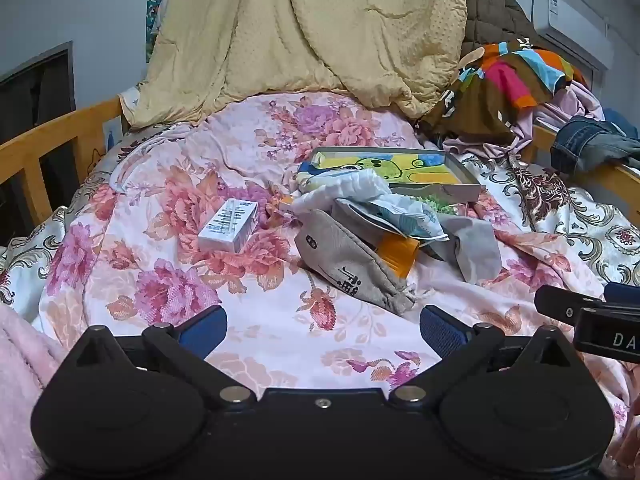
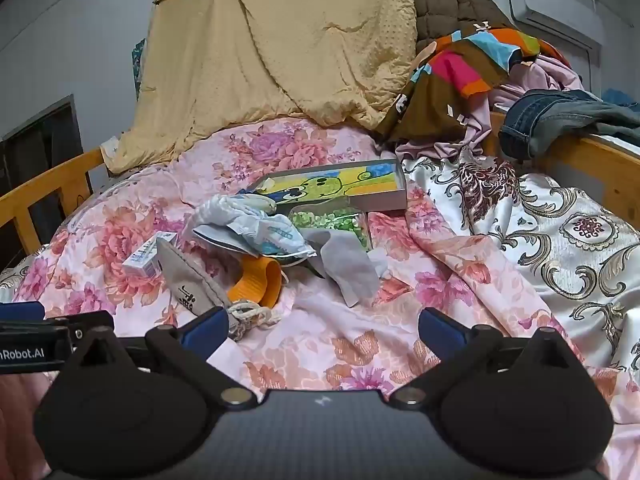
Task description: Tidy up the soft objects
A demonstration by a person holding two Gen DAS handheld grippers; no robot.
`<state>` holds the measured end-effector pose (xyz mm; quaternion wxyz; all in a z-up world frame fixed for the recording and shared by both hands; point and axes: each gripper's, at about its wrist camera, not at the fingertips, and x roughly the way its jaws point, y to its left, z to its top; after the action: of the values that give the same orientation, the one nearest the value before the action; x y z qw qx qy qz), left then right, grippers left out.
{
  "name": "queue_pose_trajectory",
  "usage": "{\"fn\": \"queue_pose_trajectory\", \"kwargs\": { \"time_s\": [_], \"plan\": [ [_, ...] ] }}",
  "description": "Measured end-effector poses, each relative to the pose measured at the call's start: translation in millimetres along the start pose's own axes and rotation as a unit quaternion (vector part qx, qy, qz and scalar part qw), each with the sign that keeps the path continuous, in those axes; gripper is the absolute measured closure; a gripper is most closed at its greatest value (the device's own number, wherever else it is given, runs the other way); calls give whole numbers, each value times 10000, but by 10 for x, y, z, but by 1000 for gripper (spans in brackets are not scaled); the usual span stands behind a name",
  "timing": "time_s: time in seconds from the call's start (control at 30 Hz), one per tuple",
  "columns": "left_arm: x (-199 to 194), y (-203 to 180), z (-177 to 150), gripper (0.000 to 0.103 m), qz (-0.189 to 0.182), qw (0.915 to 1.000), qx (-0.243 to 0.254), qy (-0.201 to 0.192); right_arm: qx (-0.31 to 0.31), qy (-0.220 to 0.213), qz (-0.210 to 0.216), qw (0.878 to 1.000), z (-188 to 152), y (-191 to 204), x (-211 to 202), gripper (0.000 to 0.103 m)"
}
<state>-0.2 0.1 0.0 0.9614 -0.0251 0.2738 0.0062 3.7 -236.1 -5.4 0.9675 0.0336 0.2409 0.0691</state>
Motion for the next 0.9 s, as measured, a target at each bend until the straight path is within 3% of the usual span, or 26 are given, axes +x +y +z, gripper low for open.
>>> {"fn": "queue_pose_trajectory", "kwargs": {
  "time_s": [0.9],
  "plan": [
    [2,12,7,1,-44,9999,-38,82,-21,-5,-4,10000,14,-10,-3,0]
  ]
}}
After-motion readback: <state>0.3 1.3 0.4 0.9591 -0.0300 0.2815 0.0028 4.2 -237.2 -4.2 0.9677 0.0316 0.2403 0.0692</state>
